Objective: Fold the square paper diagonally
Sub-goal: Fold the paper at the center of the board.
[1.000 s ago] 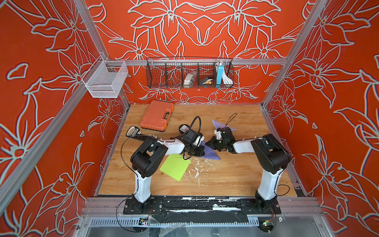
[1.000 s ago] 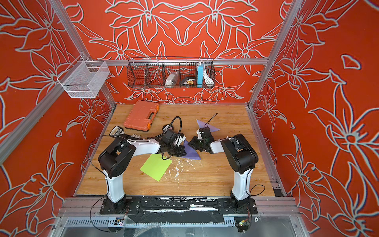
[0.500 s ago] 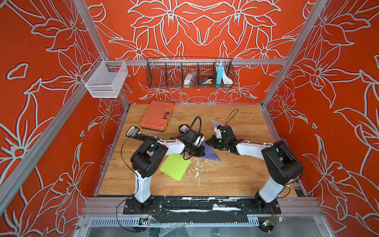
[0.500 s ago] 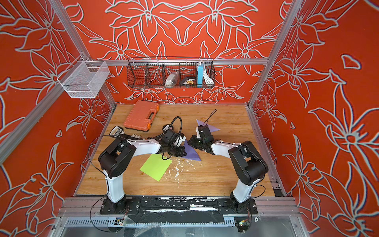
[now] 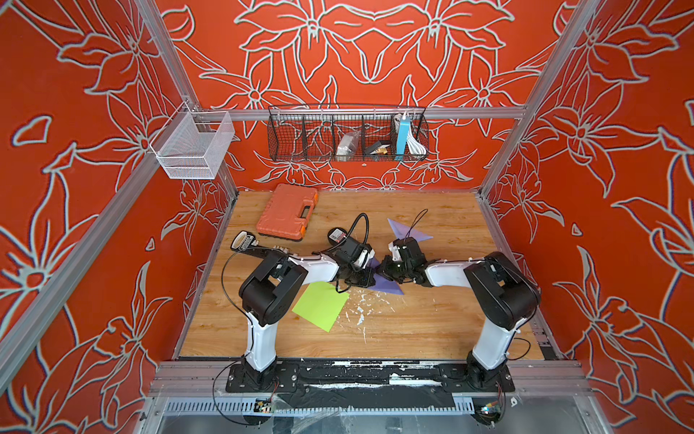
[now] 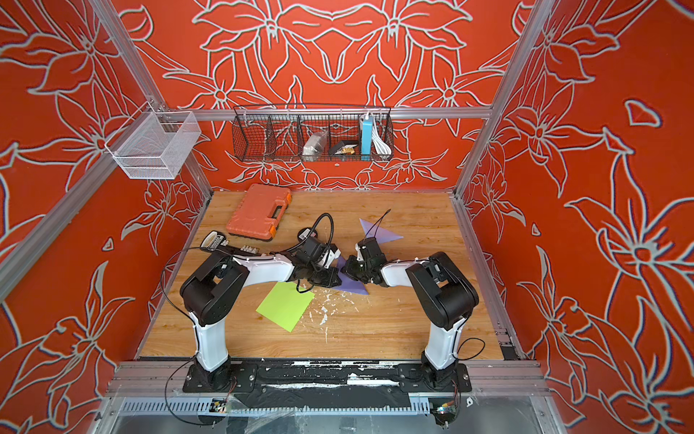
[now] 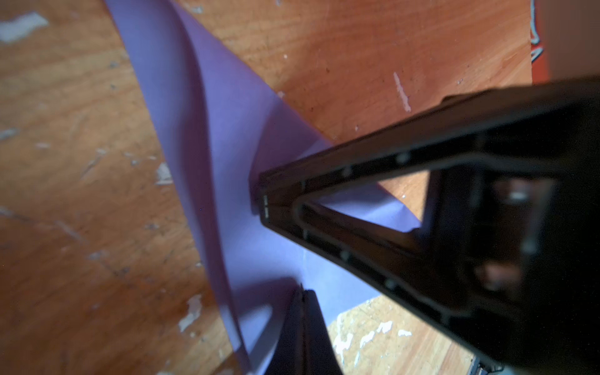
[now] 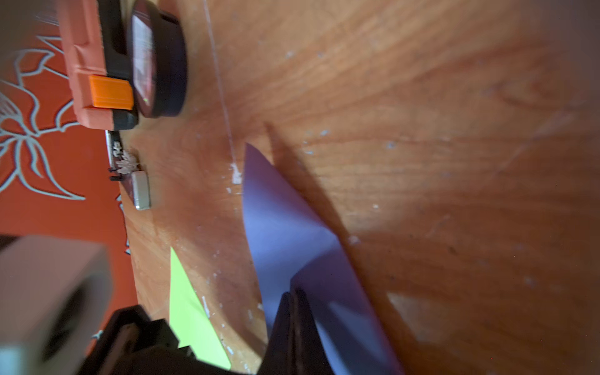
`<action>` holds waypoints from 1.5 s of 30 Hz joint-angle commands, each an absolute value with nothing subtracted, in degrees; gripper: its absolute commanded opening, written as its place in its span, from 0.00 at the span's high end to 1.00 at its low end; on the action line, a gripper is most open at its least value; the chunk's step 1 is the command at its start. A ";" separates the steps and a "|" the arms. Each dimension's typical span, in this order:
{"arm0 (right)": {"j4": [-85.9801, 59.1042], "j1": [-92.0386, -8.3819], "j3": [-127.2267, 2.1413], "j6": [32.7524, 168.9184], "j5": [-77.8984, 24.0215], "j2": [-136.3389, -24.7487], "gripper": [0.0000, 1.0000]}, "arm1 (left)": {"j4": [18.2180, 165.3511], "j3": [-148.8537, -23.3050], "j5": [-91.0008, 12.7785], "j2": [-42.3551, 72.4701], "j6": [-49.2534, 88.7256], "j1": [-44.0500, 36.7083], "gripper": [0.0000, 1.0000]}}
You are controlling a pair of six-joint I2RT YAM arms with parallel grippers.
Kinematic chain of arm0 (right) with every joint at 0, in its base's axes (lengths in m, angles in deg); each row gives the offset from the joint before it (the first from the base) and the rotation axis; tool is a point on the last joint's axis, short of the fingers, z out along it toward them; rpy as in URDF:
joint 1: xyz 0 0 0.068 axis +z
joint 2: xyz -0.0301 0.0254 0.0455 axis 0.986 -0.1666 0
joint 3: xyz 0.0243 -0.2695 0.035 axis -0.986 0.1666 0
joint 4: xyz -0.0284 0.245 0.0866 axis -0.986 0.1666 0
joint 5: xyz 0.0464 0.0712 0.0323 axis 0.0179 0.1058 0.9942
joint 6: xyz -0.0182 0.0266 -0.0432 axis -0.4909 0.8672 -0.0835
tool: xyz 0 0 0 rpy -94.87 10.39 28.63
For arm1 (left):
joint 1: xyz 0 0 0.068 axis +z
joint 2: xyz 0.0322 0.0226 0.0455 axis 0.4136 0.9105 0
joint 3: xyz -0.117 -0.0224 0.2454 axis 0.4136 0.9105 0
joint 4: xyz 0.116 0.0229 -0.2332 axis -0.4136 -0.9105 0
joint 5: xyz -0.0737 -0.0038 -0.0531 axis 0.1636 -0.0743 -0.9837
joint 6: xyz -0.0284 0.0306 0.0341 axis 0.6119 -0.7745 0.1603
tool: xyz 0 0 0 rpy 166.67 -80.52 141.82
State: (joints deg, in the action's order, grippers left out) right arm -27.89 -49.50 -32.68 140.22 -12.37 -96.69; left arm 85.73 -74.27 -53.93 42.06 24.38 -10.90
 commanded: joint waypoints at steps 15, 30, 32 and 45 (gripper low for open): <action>-30.00 -52.49 -40.21 142.78 -11.32 -107.03 1.00 | 80.94 -74.06 -53.25 43.71 23.34 -11.69 1.00; -27.45 -53.86 -44.59 139.58 -11.92 -107.22 1.00 | 81.36 -73.53 -53.27 43.00 23.32 -11.61 1.00; -25.27 -54.12 -45.45 138.04 -12.55 -105.91 1.00 | 81.27 -73.45 -53.34 42.91 23.34 -11.61 1.00; -21.45 -55.28 -39.11 133.52 -10.92 -92.07 1.00 | 81.62 -73.32 -53.53 42.64 23.39 -11.63 1.00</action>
